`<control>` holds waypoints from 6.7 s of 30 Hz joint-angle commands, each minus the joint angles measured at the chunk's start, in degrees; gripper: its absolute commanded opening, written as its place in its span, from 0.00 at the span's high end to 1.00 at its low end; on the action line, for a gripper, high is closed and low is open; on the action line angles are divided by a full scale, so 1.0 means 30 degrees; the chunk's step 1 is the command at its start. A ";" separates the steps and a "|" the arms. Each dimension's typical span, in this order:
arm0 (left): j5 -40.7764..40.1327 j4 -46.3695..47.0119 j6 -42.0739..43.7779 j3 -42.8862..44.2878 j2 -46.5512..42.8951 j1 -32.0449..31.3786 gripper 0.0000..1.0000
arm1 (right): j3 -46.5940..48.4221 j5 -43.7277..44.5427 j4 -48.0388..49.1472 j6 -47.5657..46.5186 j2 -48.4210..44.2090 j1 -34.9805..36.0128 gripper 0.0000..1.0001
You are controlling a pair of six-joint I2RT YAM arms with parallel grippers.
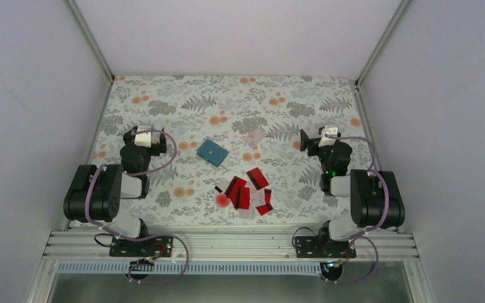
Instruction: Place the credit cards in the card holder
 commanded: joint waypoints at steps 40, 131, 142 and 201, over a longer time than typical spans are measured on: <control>-0.0102 -3.4379 -1.0576 1.4277 -0.9612 0.0066 0.00 | 2.1401 -0.6381 -2.7536 0.3049 0.0304 -0.0144 0.01; -0.7388 -3.8632 -1.6700 2.1272 0.4766 -1.2569 0.29 | 1.9885 1.0448 -2.8031 0.8012 -0.2399 1.3879 0.01; -0.6689 -3.9030 -1.6627 2.3212 0.8039 -1.2736 0.43 | 1.8466 0.8050 -2.9895 0.8633 -0.1757 1.2794 0.01; -0.2818 -3.2945 -1.3016 1.7498 0.4483 -1.2458 0.98 | 1.7170 -0.3554 -2.7639 0.7385 0.4508 1.2752 0.01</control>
